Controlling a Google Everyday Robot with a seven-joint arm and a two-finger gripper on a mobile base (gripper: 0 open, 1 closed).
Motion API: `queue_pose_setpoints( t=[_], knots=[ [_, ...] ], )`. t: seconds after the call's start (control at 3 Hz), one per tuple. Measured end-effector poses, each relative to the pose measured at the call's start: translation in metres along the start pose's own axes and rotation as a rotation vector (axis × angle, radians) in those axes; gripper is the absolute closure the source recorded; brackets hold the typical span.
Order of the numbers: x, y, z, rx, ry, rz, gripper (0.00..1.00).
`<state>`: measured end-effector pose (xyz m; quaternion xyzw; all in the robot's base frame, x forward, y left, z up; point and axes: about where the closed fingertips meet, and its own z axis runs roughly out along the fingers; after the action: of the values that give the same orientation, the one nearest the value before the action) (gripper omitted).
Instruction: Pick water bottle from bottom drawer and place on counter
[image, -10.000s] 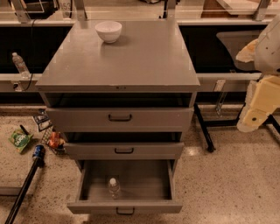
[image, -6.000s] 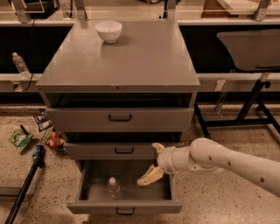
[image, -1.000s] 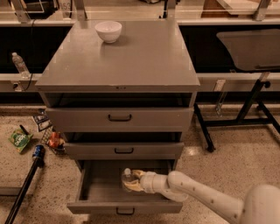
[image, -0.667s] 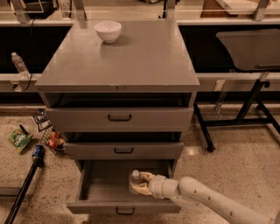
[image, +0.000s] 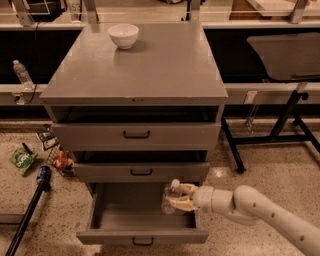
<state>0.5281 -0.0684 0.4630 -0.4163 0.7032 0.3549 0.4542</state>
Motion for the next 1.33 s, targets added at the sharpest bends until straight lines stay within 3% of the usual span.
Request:
queue_pose_setpoints(
  t=[0.33,0.67,1.0,1.33],
  knots=[
    [-0.048,-0.002,-0.031,-0.07,-0.028,0.009,1.0],
    [-0.126,-0.003,-0.076,-0.094,-0.046,0.008,1.0],
    [-0.18,-0.001,-0.107,-0.117,-0.073,-0.007,1.0],
    [-0.18,-0.001,-0.107,-0.117,-0.073,-0.007,1.0]
  ],
)
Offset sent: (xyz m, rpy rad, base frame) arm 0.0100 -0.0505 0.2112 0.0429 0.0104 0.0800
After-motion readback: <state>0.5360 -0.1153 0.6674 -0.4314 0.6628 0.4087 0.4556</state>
